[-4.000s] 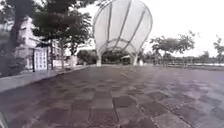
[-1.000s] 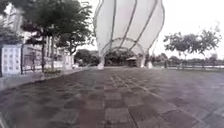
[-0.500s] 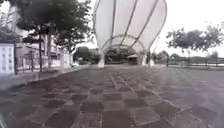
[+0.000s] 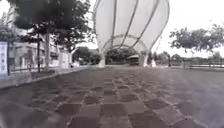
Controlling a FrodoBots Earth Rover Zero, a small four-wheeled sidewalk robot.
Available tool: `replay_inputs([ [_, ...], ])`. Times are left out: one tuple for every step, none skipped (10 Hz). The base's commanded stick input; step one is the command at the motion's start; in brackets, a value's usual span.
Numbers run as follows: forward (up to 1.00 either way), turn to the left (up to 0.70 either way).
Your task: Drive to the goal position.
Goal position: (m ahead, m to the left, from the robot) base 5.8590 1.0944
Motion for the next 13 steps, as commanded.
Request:
replay_inputs([
  [1.00, 0.00],
  [1.00, 0.00],
  [1.00, 0.00],
  [1.00, 0.00],
  [1.00, 0.00],
  [1.00, 0.00],
  [1.00, 0.00],
  [1.00, 0.00],
  [1.00, 0.00],
  [1.00, 0.00],
  [1.00, 0.00],
  [1.00, 0.00],
  [1.00, 0.00],
])
